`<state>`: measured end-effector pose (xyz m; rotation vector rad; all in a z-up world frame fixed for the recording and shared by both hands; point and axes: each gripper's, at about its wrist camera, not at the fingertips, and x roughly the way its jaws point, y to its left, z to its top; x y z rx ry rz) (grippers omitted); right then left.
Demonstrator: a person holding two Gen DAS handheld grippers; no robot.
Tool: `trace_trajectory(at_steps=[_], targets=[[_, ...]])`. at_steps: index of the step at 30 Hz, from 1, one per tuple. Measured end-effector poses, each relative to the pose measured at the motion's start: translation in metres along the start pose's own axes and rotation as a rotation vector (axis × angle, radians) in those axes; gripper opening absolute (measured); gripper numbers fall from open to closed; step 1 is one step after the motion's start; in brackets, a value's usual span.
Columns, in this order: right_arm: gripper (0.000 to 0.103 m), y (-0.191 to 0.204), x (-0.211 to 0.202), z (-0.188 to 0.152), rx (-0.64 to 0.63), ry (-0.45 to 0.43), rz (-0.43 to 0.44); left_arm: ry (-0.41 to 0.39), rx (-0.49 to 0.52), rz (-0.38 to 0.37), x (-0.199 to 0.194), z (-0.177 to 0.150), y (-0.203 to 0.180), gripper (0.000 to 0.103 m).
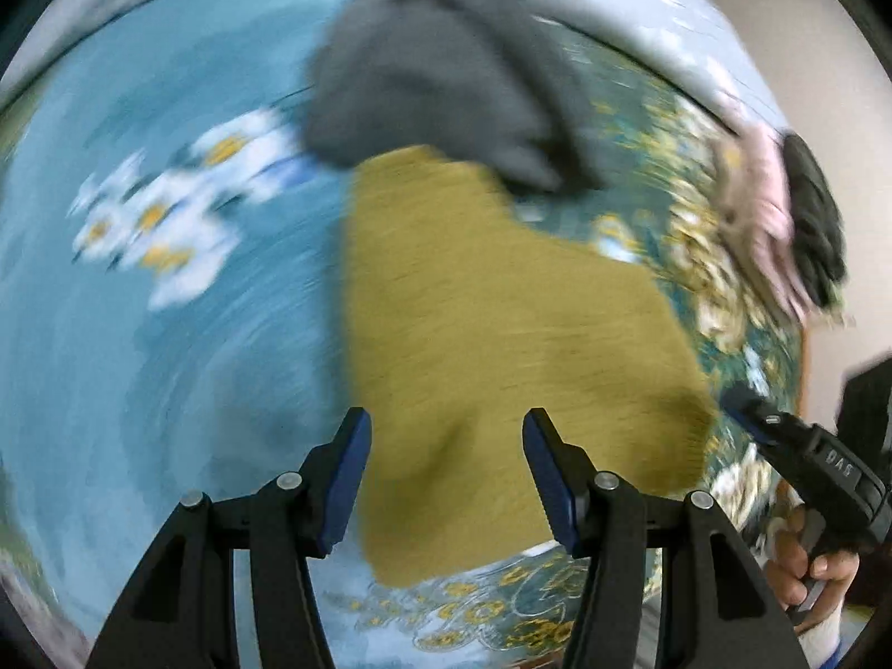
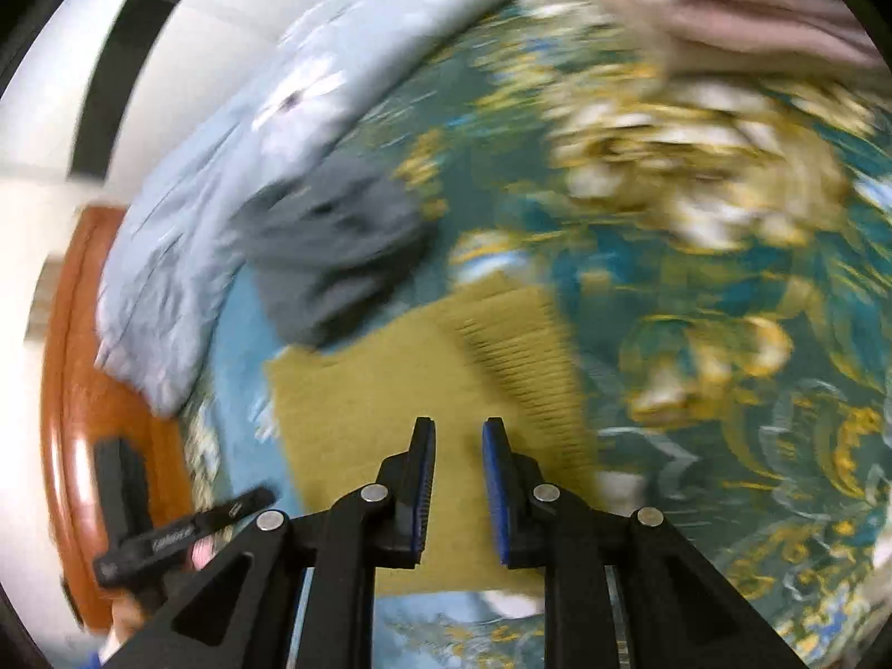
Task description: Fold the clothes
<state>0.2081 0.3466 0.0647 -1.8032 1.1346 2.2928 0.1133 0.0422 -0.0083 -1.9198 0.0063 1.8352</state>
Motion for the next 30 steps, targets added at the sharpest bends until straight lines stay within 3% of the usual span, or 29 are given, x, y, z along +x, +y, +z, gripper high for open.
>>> trace_trajectory(at_steps=[1, 3, 6, 10, 17, 24, 30], targets=[[0.020, 0.008, 0.006, 0.000, -0.029, 0.013, -0.001, 0.002, 0.034, -0.010, 0.004, 0.005, -0.014, 0.058], [0.022, 0.015, 0.024, 0.000, -0.077, 0.035, -0.047, 0.008, 0.067, -0.004, 0.015, 0.013, -0.005, 0.058], [0.022, -0.002, 0.041, 0.003, -0.011, 0.035, -0.114, 0.040, 0.048, 0.002, 0.035, 0.022, 0.010, 0.058], [0.021, -0.032, 0.056, 0.005, 0.118, 0.029, -0.073, 0.084, 0.043, 0.014, 0.064, 0.038, 0.022, 0.058], [0.019, -0.031, 0.056, 0.004, 0.110, 0.038, -0.050, 0.098, 0.012, 0.033, 0.076, 0.044, 0.023, 0.058], [0.023, -0.010, 0.026, -0.028, 0.004, 0.034, -0.053, 0.041, 0.046, -0.064, 0.035, 0.006, 0.009, 0.058], [0.024, -0.028, 0.033, -0.062, 0.016, 0.086, -0.117, 0.121, 0.068, -0.036, 0.061, -0.032, 0.013, 0.058]])
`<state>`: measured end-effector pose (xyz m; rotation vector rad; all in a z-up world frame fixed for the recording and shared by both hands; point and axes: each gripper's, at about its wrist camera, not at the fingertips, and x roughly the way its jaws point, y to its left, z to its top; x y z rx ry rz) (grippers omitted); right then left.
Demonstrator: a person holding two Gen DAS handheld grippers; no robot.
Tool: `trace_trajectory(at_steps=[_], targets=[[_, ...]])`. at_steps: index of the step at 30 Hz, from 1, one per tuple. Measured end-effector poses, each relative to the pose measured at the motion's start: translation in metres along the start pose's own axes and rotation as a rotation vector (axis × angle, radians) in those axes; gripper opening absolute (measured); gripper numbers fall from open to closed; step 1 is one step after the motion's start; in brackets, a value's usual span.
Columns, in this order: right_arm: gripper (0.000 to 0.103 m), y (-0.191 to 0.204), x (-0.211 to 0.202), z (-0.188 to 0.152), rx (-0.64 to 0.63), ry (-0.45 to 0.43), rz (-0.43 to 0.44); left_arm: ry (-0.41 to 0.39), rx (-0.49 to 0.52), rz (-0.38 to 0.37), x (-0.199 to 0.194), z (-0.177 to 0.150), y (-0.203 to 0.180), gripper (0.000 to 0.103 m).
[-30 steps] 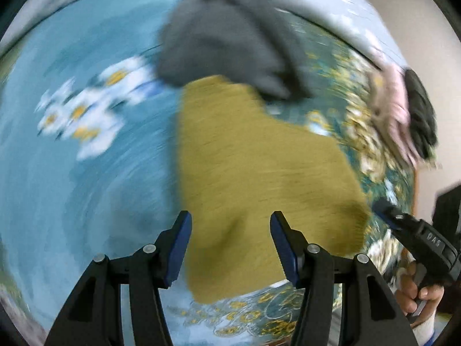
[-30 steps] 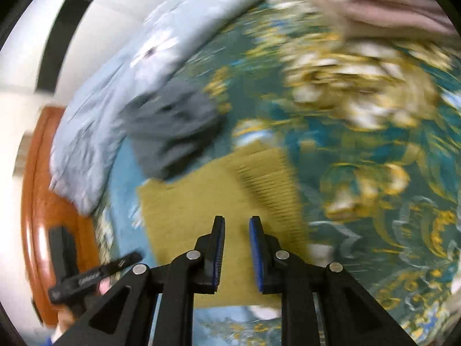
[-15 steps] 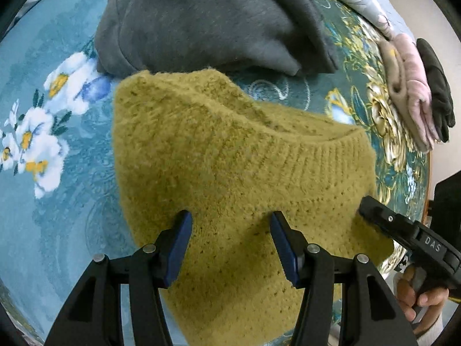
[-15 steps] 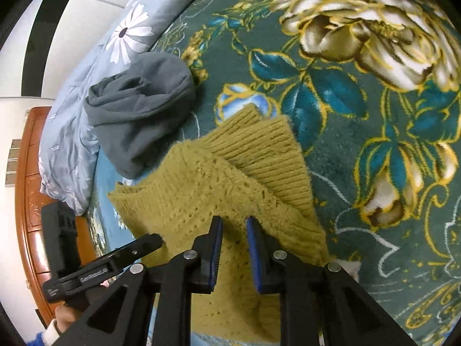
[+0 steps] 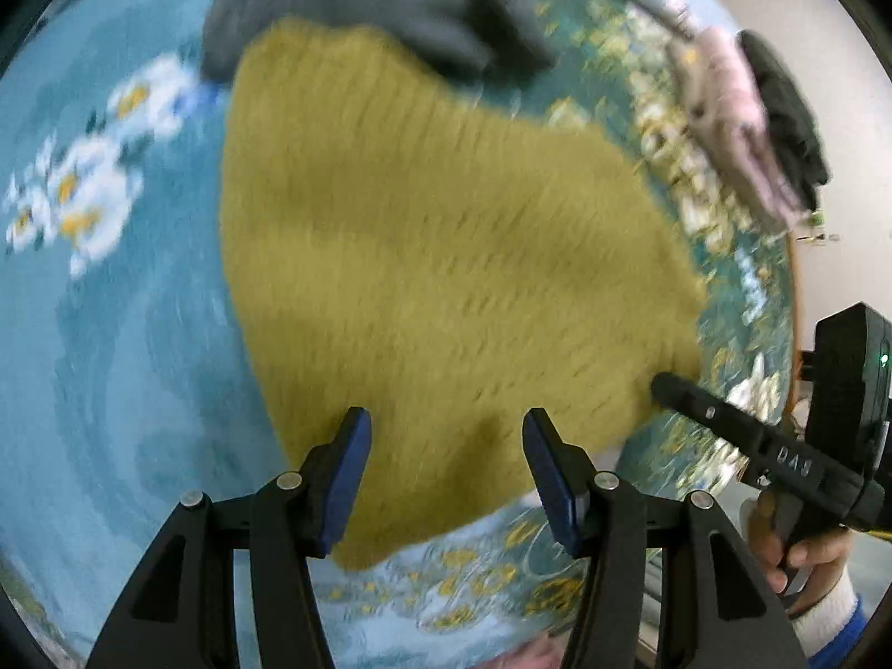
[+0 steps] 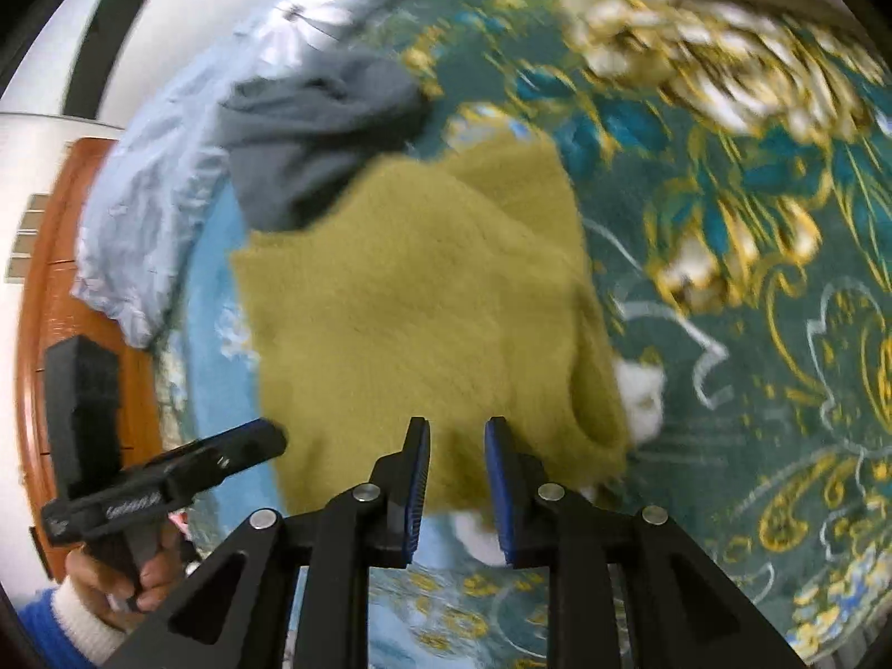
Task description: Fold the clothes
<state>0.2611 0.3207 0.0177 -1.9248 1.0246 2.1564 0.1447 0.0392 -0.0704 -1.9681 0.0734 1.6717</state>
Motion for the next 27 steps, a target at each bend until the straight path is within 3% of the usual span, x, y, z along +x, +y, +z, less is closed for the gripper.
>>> trace_trajectory(at_steps=[8, 15, 16, 21, 25, 27], targets=[[0.022, -0.034, 0.028, -0.007, 0.137, 0.035, 0.033, 0.038, 0.021, 0.056, 0.032, 0.012, -0.003, 0.058], [0.023, -0.035, 0.020, -0.007, 0.139, 0.041, 0.039, 0.061, 0.028, 0.071, 0.033, 0.019, -0.006, 0.059], [0.025, -0.034, 0.016, -0.007, 0.135, 0.040, 0.045, 0.051, 0.019, 0.060, 0.030, 0.018, -0.004, 0.060], [0.055, -0.033, -0.016, -0.005, 0.102, -0.032, 0.097, 0.028, -0.048, -0.033, 0.004, 0.011, 0.004, 0.080], [0.067, -0.046, -0.031, 0.004, 0.111, -0.071, 0.119, 0.003, -0.063, -0.013, -0.011, 0.019, 0.024, 0.083], [0.069, -0.057, -0.026, 0.013, 0.122, -0.060, 0.122, -0.005, -0.108, -0.004, -0.029, 0.016, 0.053, 0.084]])
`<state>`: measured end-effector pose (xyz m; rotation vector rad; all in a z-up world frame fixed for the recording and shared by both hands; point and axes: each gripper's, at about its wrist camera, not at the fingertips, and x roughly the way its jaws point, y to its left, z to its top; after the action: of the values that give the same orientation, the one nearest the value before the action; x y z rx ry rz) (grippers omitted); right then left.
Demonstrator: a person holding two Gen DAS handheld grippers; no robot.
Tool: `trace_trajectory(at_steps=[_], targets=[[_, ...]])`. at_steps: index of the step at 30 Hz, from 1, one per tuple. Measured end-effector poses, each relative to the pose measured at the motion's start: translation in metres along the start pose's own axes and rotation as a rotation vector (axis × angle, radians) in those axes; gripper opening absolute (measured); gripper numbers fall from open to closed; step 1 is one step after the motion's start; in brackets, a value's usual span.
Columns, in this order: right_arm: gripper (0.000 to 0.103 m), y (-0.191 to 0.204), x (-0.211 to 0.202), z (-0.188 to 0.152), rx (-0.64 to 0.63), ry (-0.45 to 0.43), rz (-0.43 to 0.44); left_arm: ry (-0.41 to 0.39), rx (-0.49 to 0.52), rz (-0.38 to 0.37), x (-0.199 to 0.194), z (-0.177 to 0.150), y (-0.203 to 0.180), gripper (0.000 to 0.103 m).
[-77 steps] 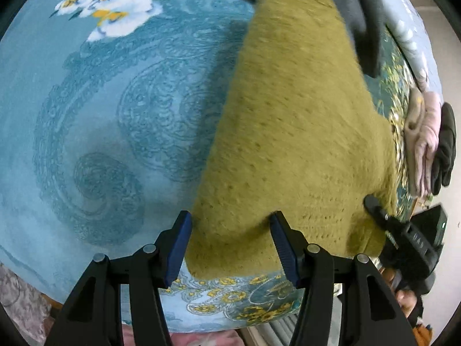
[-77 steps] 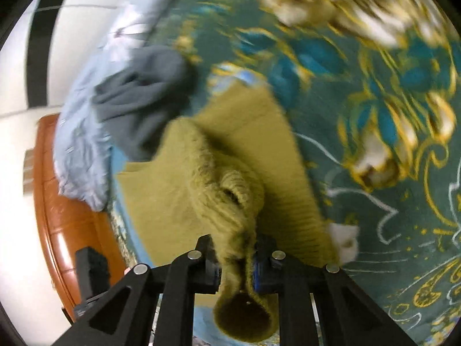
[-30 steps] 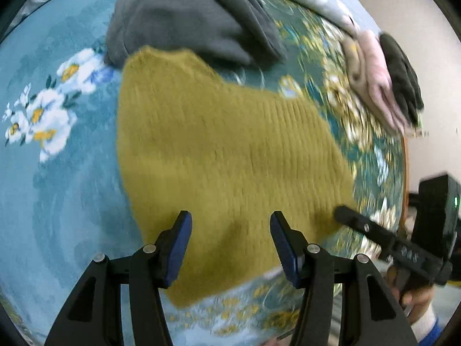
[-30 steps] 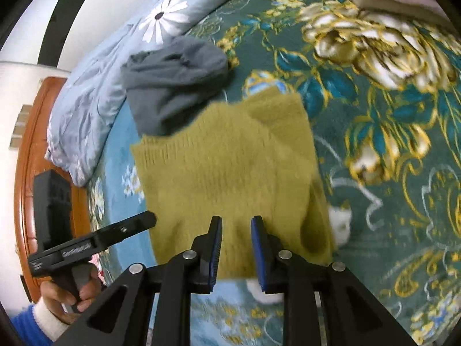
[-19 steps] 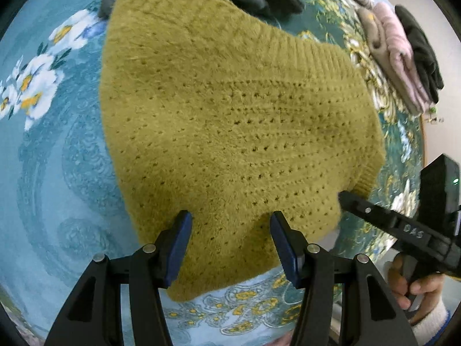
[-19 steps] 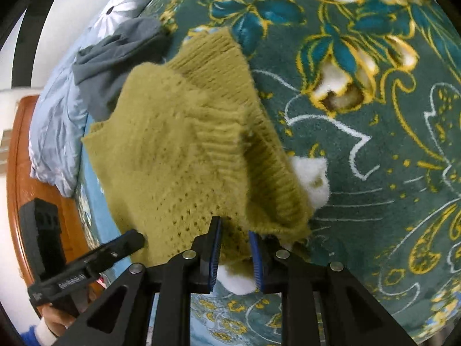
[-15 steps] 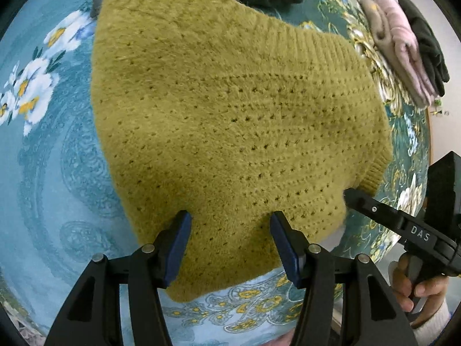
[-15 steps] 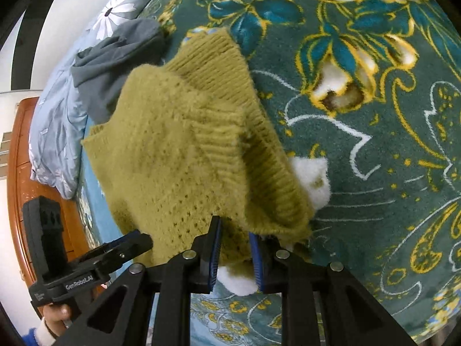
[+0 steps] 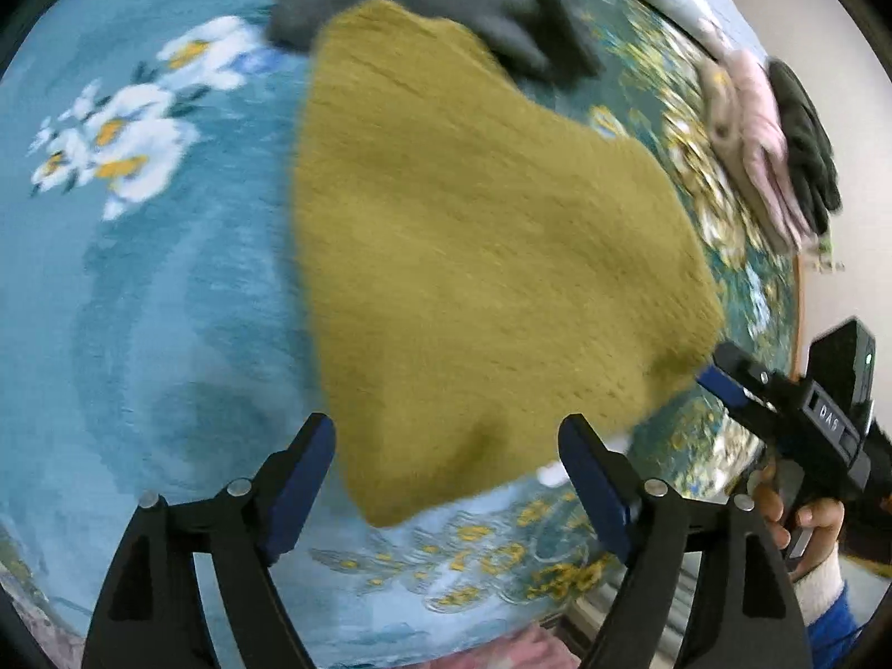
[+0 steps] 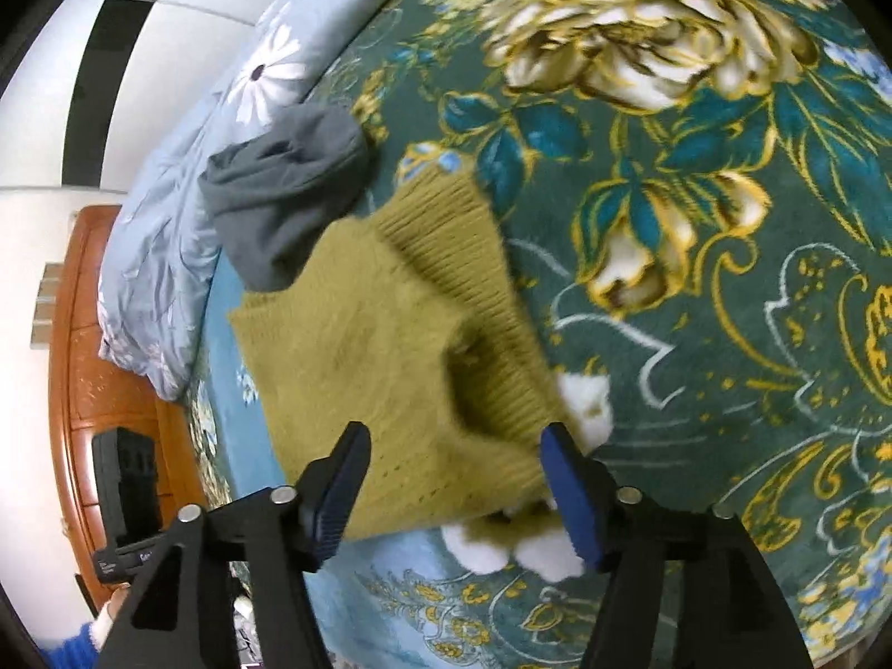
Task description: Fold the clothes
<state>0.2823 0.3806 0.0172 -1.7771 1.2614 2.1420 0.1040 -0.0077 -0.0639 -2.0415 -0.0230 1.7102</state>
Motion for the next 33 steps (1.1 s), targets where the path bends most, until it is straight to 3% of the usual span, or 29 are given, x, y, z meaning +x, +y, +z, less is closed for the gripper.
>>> trace_trajectory(at_steps=[4, 8, 14, 17, 19, 24, 28, 33], targets=[[0.071, -0.013, 0.015, 0.014, 0.012, 0.040, 0.040, -0.040, -0.141, -0.025, 0.003, 0.018, 0.034, 0.084], [0.071, -0.018, 0.042, 0.033, 0.015, 0.068, 0.079, -0.064, -0.192, -0.050, 0.013, 0.035, 0.052, 0.084], [0.070, -0.028, 0.061, 0.051, -0.017, 0.139, 0.160, -0.063, -0.186, -0.118, 0.027, 0.050, 0.061, 0.083], [0.070, -0.025, 0.060, 0.058, -0.065, 0.168, 0.223, -0.065, -0.129, -0.157, 0.028, 0.054, 0.055, 0.082], [0.069, -0.028, 0.065, 0.063, -0.069, 0.192, 0.238, -0.054, -0.100, -0.164, 0.031, 0.056, 0.051, 0.082], [0.066, -0.028, 0.078, 0.076, -0.094, 0.238, 0.274, -0.041, -0.083, -0.177, 0.040, 0.063, 0.051, 0.067], [0.065, -0.025, 0.086, 0.080, -0.105, 0.253, 0.297, -0.039, -0.107, -0.183, 0.044, 0.067, 0.055, 0.066], [0.054, -0.030, 0.087, 0.079, -0.102, 0.248, 0.337, -0.036, -0.119, -0.182, 0.046, 0.071, 0.058, 0.064]])
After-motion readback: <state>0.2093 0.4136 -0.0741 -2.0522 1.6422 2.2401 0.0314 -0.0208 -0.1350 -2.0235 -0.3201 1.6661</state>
